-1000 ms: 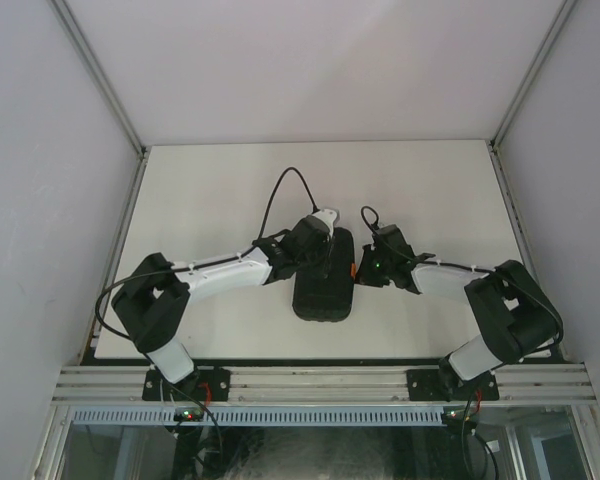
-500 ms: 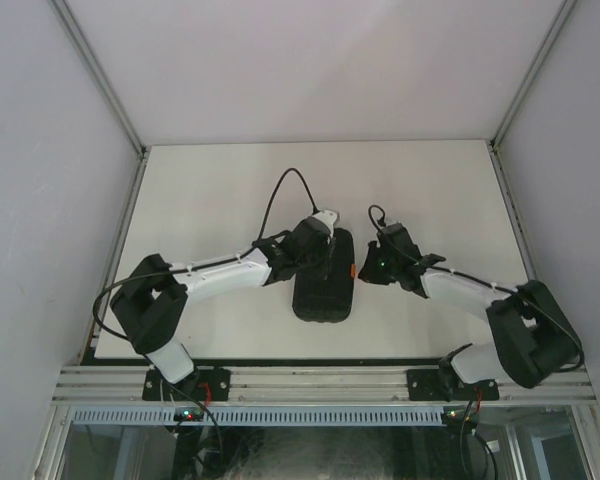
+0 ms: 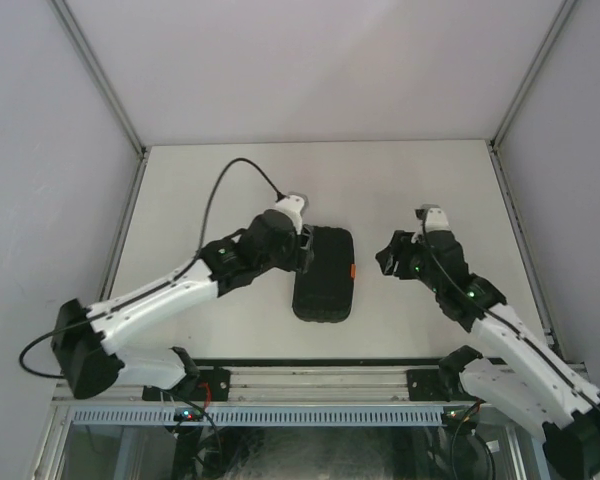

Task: Sort the tools into containers
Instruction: Close the storage box at the center of the board, then reset both arms

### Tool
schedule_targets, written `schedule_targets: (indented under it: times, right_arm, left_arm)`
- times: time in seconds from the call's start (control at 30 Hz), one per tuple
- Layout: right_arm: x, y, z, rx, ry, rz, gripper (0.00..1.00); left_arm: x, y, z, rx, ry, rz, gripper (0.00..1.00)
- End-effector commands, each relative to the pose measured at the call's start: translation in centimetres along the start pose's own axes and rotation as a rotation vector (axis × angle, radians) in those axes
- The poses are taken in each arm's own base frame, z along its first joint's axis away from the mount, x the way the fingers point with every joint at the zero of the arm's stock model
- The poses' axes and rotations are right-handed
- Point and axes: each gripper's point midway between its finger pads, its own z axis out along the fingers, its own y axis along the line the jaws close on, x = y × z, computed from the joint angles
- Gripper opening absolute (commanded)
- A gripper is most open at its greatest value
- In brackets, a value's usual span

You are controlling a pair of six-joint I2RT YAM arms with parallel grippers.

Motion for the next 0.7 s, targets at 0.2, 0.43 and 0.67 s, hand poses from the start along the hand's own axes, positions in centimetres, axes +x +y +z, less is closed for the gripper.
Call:
schedule_targets:
  times: [0.2,0.43,0.67]
  right_arm:
    - [-5.5,-1.0,-9.4,-0.004,-0.290,-0.041,0.76]
    - [-5.0,-2.5,-12.0,0.036,-0.342,-0.020,0.87]
    - [-4.7,-2.5,-13.3,0.003,-0.393,-0.006,1.00]
  left_arm:
    - [-5.7,5.6,-11.1,-0.119,-0.394,-0.111,0.75]
    - [-4.7,9.7,-17.0,-0.214,-0.526,-0.184,0.98]
    - [-1.3,13.6,-20.1,-0.325,-0.556,-0.240,1.00]
